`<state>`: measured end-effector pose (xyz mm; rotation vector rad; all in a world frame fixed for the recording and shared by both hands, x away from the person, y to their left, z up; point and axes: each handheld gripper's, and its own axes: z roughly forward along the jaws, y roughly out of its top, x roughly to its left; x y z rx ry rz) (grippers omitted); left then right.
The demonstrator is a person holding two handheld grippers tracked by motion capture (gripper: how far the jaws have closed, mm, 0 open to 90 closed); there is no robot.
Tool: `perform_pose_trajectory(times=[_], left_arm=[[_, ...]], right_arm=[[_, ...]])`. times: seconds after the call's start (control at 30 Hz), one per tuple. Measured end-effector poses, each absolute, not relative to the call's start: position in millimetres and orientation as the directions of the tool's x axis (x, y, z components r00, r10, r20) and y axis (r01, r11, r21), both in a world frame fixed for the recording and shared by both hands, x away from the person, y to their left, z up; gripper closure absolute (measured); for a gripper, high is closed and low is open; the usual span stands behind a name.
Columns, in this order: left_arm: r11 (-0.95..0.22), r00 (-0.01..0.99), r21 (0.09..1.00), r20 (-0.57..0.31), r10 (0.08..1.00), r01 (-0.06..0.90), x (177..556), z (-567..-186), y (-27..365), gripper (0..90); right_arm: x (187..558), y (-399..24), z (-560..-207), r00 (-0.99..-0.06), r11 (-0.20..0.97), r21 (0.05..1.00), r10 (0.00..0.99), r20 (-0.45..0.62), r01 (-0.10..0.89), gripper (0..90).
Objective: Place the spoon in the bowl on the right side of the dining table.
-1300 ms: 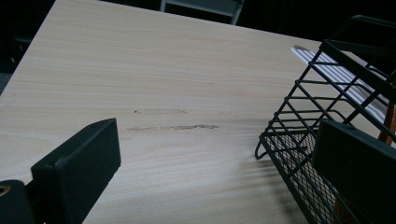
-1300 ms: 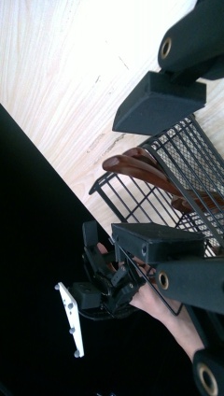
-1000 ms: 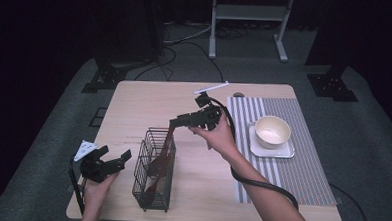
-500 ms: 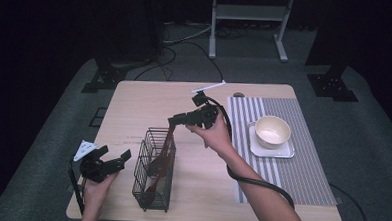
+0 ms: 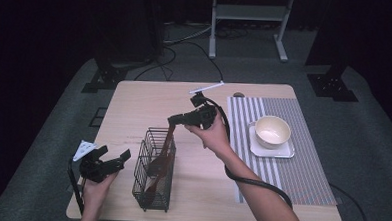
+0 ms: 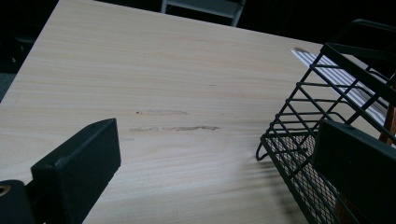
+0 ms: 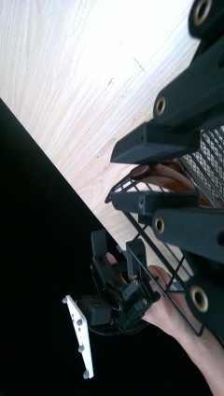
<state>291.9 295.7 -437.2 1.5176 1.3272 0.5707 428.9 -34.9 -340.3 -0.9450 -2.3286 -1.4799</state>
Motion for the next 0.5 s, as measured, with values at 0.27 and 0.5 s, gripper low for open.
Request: perform_pose_trajectory(times=[0.27, 0.5], left_arm=[[0.102, 0.287, 0.886, -0.253, 0.924, 0.452, 292.1, -437.4, 295.0, 0.2], [0.100, 0.289, 0.887, -0.251, 0.924, 0.452, 292.2, -437.5, 294.6, 0.2]], right_arm=[[427.1, -37.4, -339.7, -0.769, 0.279, 0.731, 0.388, 0.508, 0.623, 78.2], [426.0, -40.8, -340.2, -0.763, 0.268, 0.727, 0.376, 0.526, 0.633, 80.8]])
